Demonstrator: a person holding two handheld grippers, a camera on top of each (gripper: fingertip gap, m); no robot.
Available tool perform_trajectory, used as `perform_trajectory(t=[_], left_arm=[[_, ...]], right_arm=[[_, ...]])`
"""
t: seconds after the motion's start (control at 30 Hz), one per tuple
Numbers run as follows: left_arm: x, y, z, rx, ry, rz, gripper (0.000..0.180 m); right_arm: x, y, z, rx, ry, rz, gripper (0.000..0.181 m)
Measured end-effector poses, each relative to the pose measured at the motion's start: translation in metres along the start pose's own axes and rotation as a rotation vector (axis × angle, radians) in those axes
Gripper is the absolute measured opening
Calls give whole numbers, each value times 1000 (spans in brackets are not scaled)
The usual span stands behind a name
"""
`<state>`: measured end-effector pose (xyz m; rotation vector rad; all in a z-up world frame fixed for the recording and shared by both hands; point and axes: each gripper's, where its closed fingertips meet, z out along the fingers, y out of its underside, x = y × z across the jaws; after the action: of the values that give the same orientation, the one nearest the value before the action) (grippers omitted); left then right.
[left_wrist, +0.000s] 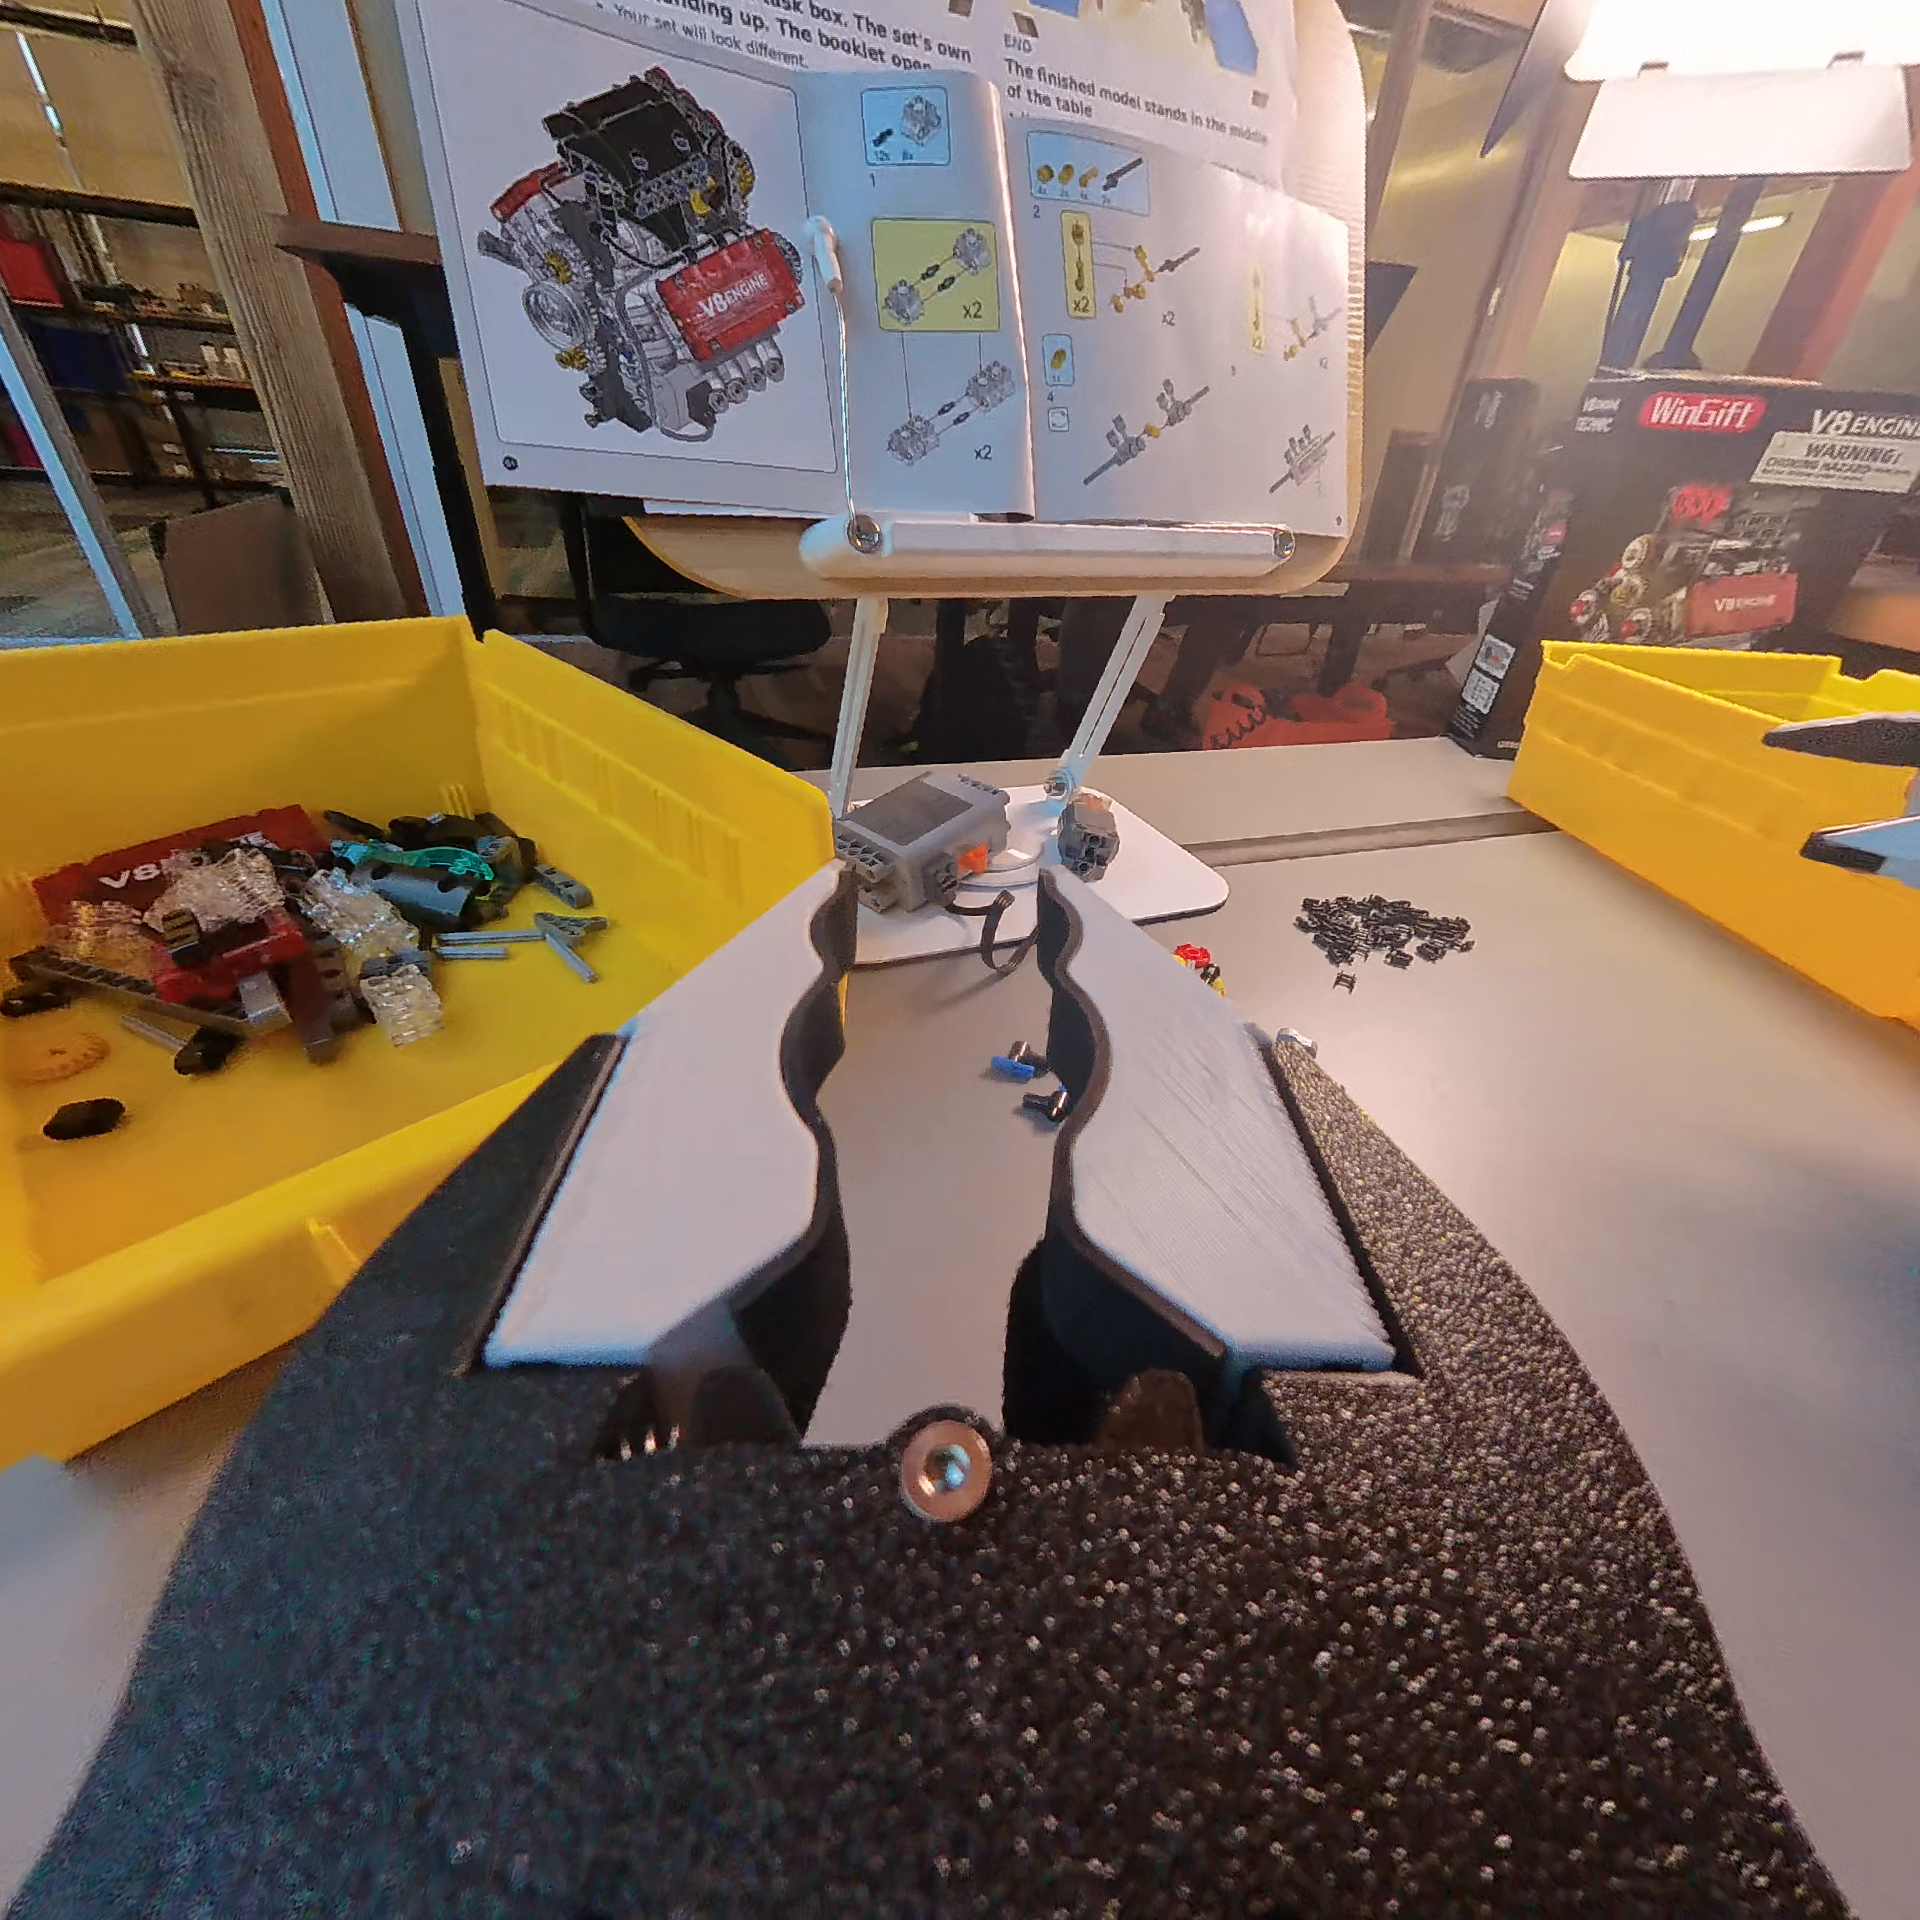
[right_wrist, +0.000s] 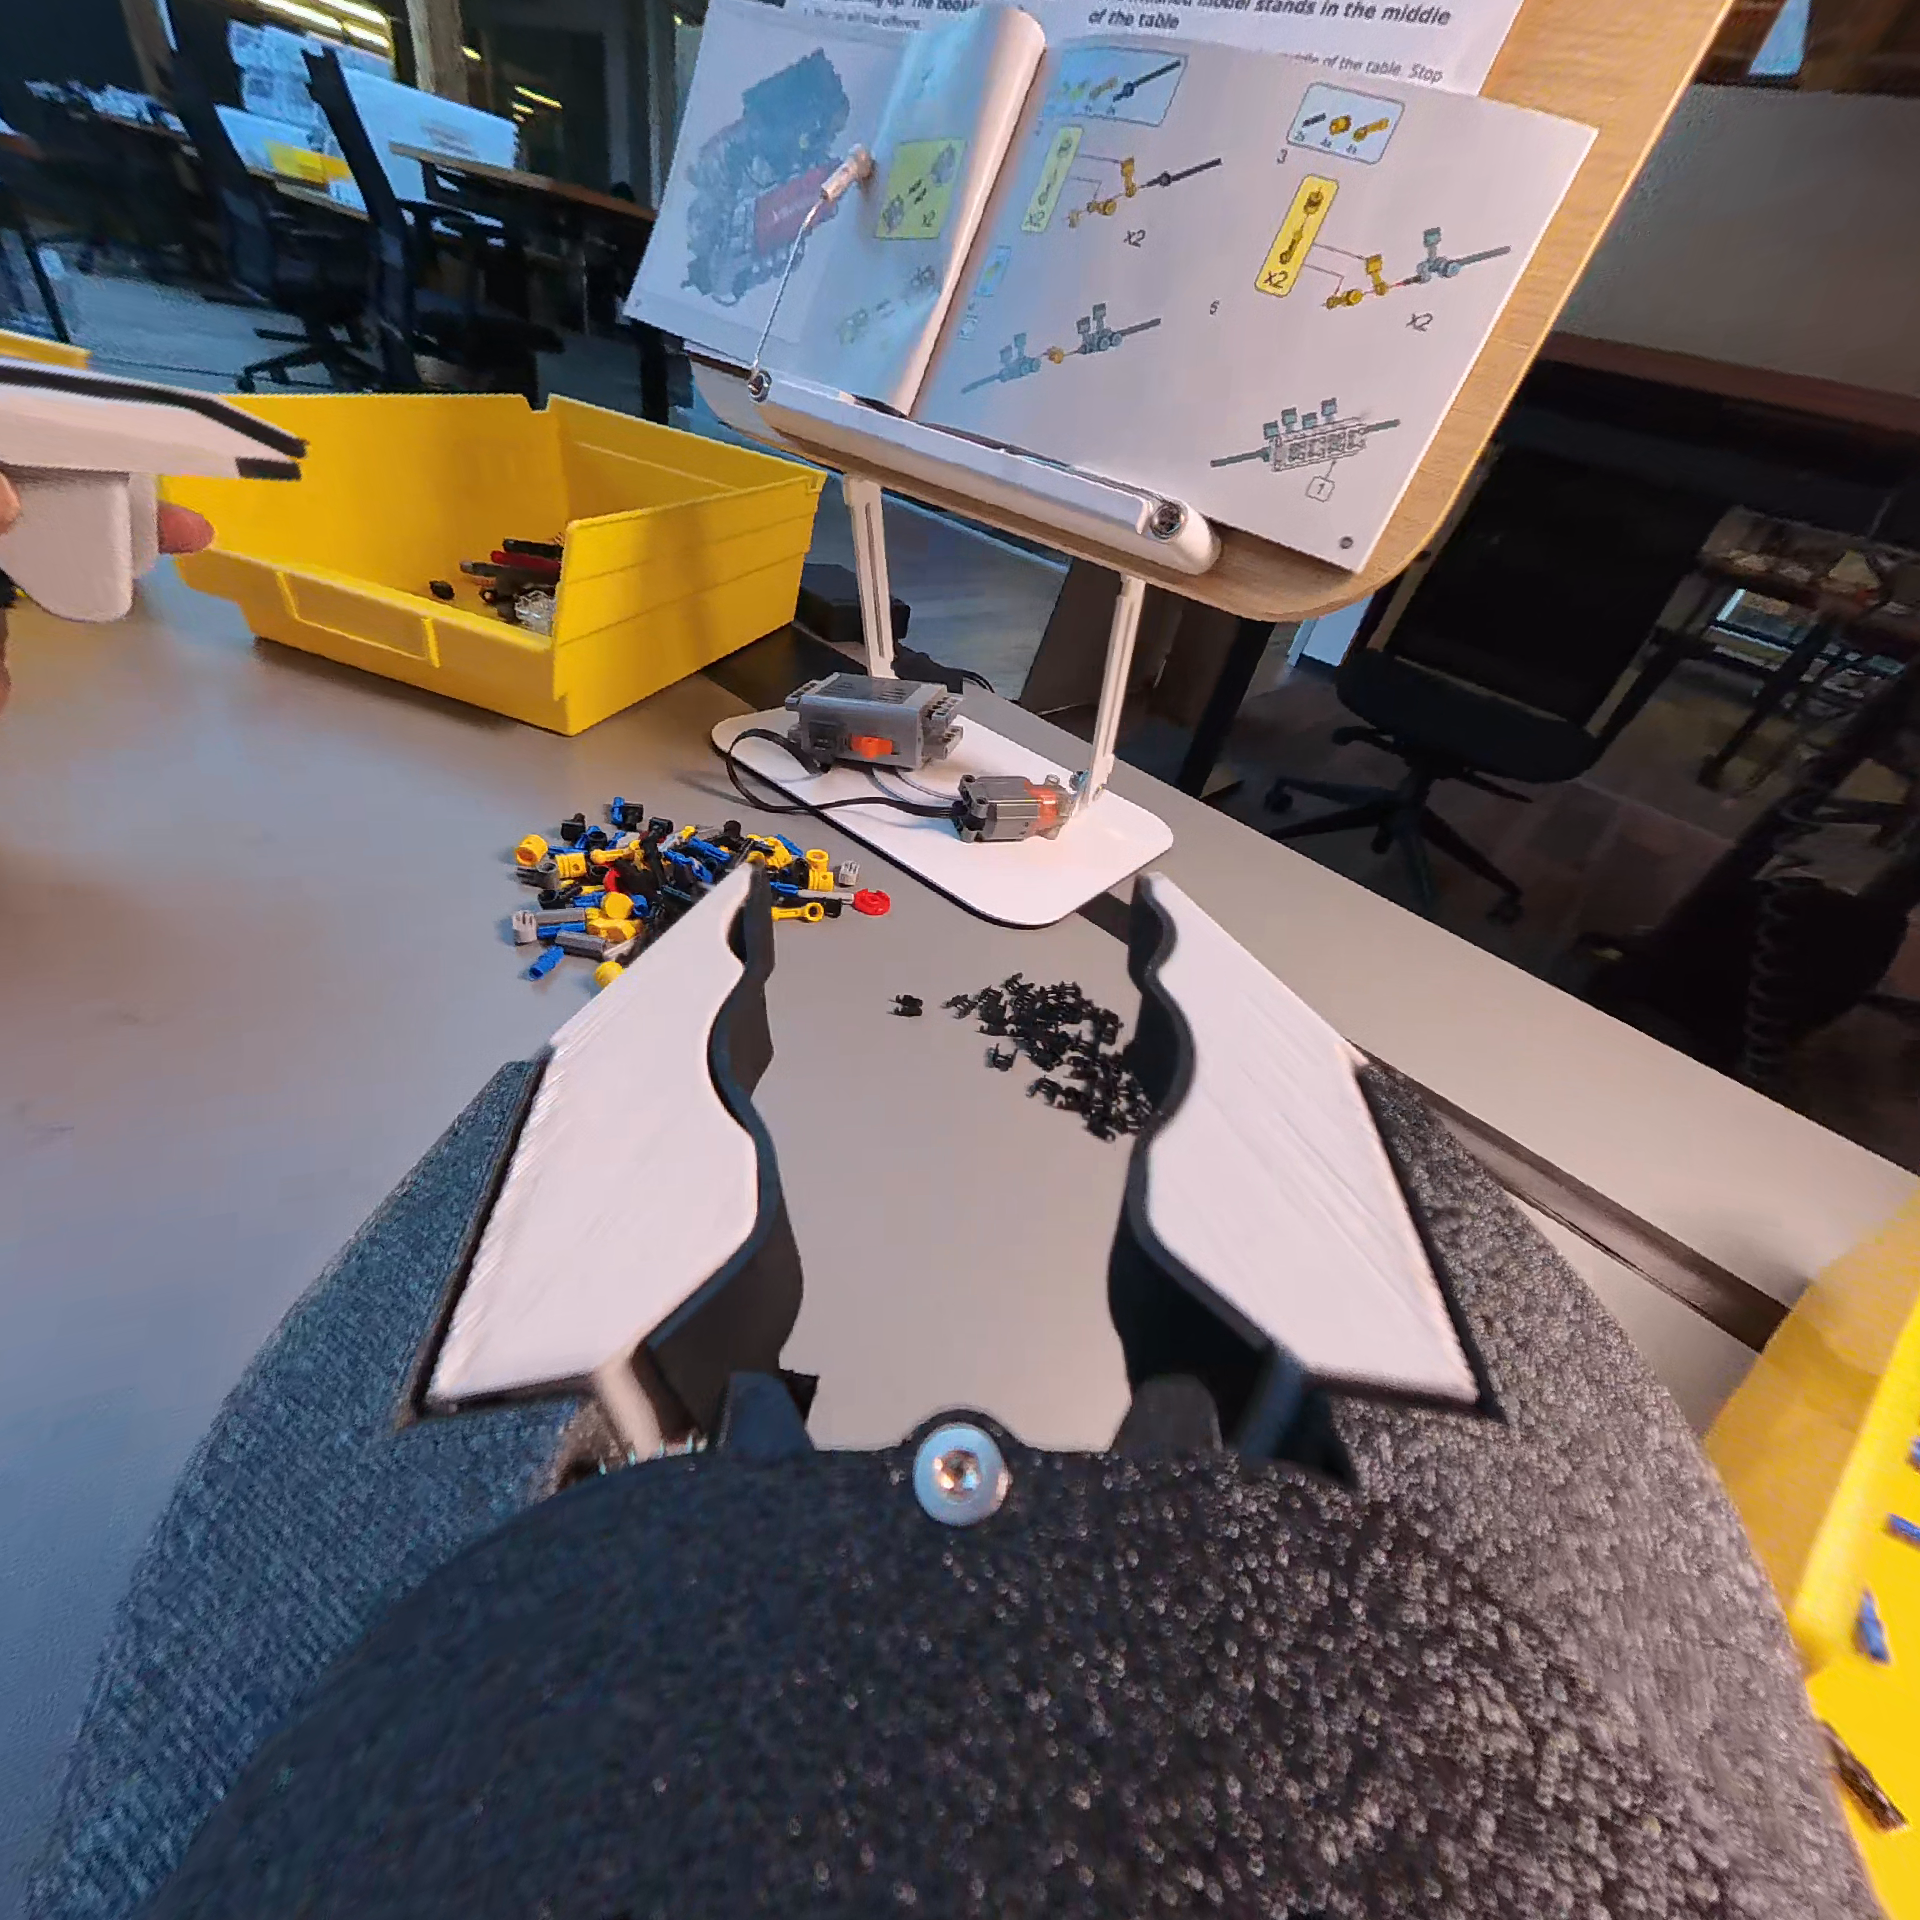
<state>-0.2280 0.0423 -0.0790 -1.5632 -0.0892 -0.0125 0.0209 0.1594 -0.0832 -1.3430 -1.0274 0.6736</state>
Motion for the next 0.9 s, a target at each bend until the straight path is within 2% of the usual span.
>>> perform_trajectory(t=[0.13, 0.4, 0.67, 0.9], left_arm=[[1, 4, 2, -14, -16, 102, 30], [19, -20, 8, 29, 47, 73, 22], [10, -103, 70, 146, 55, 106, 19], [-3, -143, 146, 167, 19, 137, 14]], right_arm=[[8, 1, -1, -3, 34, -50, 66], [-2, 0, -8, 10, 41, -69, 48], [4, -39, 25, 113, 32, 46, 42], [13, -51, 74, 162, 11, 79, 38]])
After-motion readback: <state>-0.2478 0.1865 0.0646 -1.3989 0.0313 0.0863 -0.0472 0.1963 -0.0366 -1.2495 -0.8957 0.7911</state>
